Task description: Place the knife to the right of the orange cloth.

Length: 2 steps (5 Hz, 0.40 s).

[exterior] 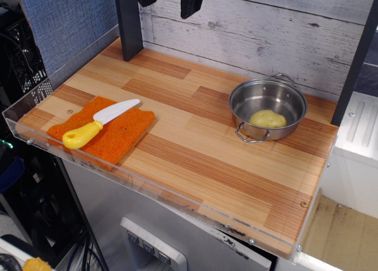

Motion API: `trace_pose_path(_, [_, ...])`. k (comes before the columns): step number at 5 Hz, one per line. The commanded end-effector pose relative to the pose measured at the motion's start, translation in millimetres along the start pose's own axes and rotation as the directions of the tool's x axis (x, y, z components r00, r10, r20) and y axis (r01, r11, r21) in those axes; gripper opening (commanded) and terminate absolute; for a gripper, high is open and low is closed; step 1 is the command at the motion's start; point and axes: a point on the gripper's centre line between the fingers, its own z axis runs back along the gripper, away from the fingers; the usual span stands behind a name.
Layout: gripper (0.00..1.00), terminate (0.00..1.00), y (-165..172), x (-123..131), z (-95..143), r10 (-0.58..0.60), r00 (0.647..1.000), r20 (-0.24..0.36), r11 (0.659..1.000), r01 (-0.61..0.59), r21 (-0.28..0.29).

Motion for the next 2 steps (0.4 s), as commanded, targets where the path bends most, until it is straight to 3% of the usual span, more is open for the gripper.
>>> trace_pose_path(1, [1.00, 0.00, 0.0, 0.0, 0.0, 0.000, 1.000, 0.000, 1.000, 0.000, 0.000])
trace_pose_path(2, [1.00, 0.00, 4.5, -5.9, -8.8, 0.019, 1.000, -0.014, 1.000, -0.019, 0.015])
